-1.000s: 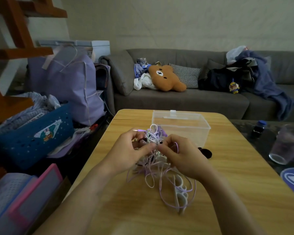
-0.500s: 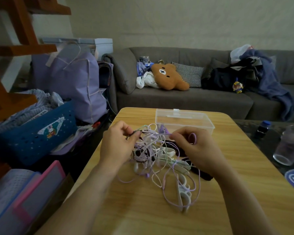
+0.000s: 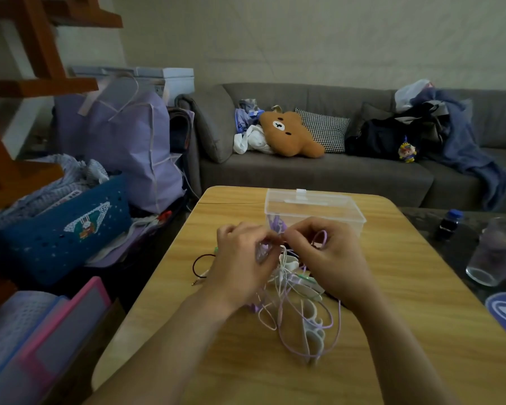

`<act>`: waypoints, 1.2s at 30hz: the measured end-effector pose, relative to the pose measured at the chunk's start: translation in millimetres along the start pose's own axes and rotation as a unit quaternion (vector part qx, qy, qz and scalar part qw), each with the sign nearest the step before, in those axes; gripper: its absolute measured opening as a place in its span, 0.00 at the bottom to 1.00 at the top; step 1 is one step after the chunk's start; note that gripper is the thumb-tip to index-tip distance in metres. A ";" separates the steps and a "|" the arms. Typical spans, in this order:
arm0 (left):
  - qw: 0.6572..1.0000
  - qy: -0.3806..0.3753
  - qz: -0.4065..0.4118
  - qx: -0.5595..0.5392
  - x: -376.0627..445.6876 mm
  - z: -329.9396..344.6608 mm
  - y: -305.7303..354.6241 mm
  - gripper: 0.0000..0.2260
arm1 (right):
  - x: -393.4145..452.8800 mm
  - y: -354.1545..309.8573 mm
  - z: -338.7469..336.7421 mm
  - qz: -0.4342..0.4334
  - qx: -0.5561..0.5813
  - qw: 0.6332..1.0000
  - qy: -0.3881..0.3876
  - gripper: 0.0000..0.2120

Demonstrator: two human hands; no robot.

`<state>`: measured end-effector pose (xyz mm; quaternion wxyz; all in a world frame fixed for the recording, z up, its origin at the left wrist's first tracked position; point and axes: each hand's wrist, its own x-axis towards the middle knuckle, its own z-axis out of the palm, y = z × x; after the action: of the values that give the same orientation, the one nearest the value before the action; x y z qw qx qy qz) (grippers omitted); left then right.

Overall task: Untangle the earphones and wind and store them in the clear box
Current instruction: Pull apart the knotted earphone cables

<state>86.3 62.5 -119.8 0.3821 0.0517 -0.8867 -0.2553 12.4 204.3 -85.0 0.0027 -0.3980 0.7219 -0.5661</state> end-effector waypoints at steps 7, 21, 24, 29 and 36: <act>0.996 -0.051 -0.066 -0.020 1.9 0.1 -27.3 0.02 | 7.7 1.8 -31.3 0.079 0.232 0.953 0.176 0.07; 0.944 -0.214 -0.120 0.222 0.9 -17.3 -25.4 0.16 | 0.2 49.8 -75.4 0.253 -0.251 0.925 0.127 0.06; 0.944 -0.204 -0.103 0.239 0.7 -14.8 -21.9 0.19 | -2.5 53.1 -87.7 0.287 -0.265 0.913 0.116 0.04; 0.955 -0.198 -0.048 0.216 3.1 -11.4 -6.9 0.23 | -10.3 59.7 -109.3 0.357 -0.284 0.881 0.125 0.12; 0.985 -0.159 0.073 -0.015 -12.1 8.5 40.5 0.07 | -20.7 39.1 -89.2 0.118 -0.254 0.955 0.094 0.13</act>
<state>93.1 104.4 -112.7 0.2550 -0.0596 -0.9335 -0.2451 -36.3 290.6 -94.2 -0.0993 -0.2423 0.8807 -0.3947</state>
